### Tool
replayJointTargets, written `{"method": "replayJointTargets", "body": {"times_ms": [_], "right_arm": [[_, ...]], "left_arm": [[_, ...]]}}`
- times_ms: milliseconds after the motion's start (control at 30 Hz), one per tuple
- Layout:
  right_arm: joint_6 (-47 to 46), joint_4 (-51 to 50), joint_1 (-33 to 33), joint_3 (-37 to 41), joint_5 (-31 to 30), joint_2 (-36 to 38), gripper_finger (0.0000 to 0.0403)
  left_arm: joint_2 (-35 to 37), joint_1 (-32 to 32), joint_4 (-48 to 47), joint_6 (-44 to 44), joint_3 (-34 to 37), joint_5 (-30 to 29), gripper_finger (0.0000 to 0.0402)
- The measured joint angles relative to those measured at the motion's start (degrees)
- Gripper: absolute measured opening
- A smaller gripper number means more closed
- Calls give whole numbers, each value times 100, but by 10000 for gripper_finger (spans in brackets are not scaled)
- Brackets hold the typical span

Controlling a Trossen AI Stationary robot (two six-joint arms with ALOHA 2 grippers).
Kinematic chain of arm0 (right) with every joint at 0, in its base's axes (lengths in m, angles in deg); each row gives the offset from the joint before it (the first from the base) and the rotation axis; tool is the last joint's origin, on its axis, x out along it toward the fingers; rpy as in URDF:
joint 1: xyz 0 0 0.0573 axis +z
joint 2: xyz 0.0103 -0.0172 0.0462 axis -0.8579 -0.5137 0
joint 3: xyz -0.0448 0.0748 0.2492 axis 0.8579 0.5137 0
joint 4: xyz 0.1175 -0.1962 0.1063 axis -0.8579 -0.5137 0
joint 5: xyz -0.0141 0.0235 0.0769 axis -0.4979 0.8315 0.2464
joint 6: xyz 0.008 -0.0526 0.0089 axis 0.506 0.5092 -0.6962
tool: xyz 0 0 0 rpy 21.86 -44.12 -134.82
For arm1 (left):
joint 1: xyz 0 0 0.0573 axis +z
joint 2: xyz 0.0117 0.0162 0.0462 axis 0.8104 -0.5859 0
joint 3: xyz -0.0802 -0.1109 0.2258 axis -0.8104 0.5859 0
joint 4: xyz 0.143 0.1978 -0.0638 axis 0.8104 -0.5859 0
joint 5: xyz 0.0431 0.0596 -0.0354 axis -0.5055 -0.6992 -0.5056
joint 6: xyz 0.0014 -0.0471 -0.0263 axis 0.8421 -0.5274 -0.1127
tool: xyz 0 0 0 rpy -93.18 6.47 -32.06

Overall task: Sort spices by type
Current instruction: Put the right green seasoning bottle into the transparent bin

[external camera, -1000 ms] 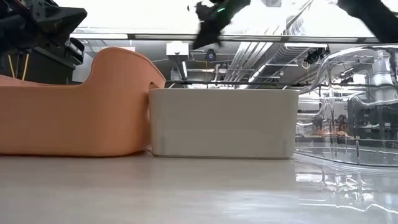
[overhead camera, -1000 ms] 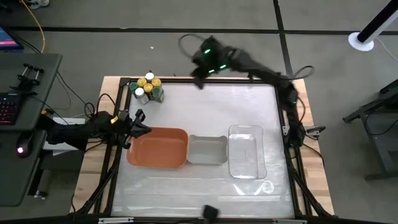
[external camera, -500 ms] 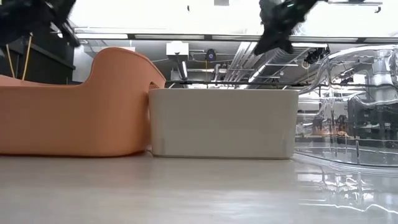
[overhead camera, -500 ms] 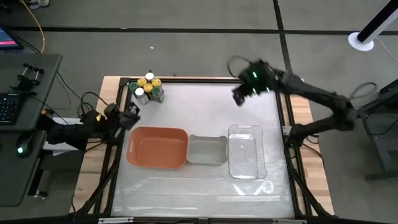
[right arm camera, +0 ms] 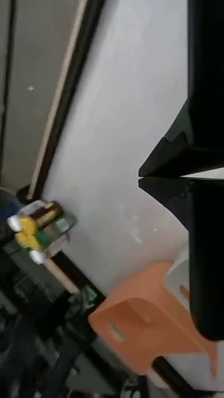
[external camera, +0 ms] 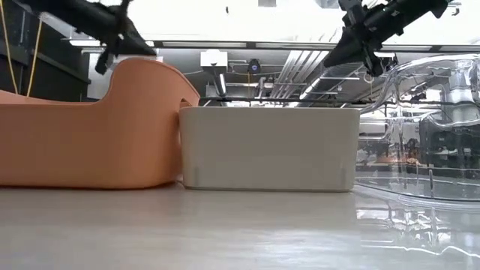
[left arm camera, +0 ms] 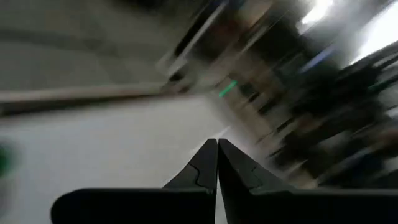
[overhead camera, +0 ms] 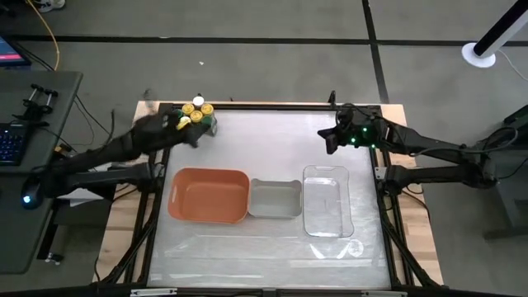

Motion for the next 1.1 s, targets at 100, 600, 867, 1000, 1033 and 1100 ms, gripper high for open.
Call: {"method": "replayJointTargets", "body": {"times_ms": [100,600,867,1000,1033,1100], "right_arm": [[115,-7,-5,15,-21,-8,0],[109,-7,0,20,11,-7,0],[107,-7,0,17,-24,-9,0],[111,-5,0,17,-101,-9,0],[108,-5,0,17,-141,-9,0],[111,-5,0,17,-169,-9,0]], "left_arm": [[-1154,656,-1516,401,-900,244,0],[-3836,1525,-3124,1875,-2295,-830,0],[-3808,1344,-2973,2054,-2295,-1479,0],[-3825,1344,-2945,2082,-2264,-1476,0],[-3833,1344,-2953,2081,-2235,-1470,0],[-3835,1344,-2896,2082,-2169,-1468,0]]}}
